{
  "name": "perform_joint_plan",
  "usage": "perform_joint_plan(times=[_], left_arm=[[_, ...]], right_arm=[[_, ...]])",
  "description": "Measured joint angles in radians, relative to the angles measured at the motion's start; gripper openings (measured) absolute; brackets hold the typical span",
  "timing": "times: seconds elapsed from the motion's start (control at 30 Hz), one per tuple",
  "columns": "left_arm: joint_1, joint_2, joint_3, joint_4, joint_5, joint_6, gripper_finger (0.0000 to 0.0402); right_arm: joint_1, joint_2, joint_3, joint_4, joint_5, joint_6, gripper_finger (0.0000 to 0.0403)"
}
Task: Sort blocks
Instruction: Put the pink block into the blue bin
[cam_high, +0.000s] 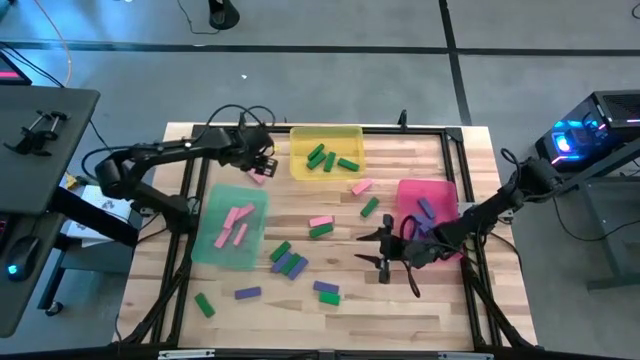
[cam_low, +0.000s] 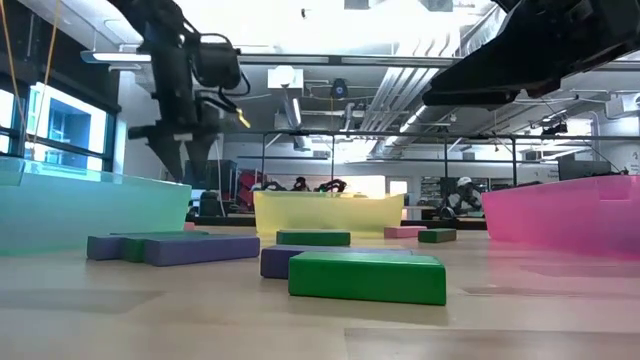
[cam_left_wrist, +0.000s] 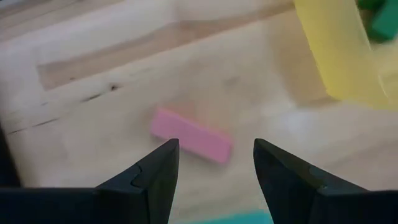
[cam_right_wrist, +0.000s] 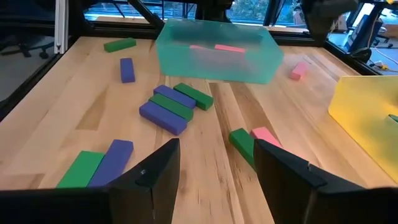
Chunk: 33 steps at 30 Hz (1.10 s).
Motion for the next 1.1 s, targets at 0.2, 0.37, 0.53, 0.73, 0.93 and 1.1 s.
perform_joint_plan(times=[0.2, 0.37, 0.53, 0.73, 0.93, 1.1], left_arm=[[0.058, 0.095, 0.001, 0.043, 0.095, -0.002, 0.0195], [0.07, 0.186, 0.001, 0.043, 0.124, -0.001, 0.0216], [0.09, 0.249, 0.001, 0.044, 0.131, -0.002, 0.0247], [0.115, 0.274, 0.005, 0.044, 0.156, -0.022, 0.0259], [0.119, 0.275, 0.003, 0.087, 0.15, 0.004, 0.0242], [0.119, 0.277, 0.003, 0.14, 0.164, 0.02, 0.0202]], right_arm=[[0.002, 0.0, 0.0, -0.004, -0.013, 0.002, 0.0188], [0.003, 0.0, 0.0, -0.005, -0.013, 0.0, 0.0188], [0.003, 0.0, 0.0, -0.005, -0.014, 0.0, 0.0188], [0.005, 0.0, 0.0, -0.005, -0.015, 0.001, 0.0188], [0.021, 0.0, 0.0, -0.005, -0.015, 0.0, 0.0188], [0.027, 0.0, 0.0, -0.005, -0.015, -0.001, 0.0188]])
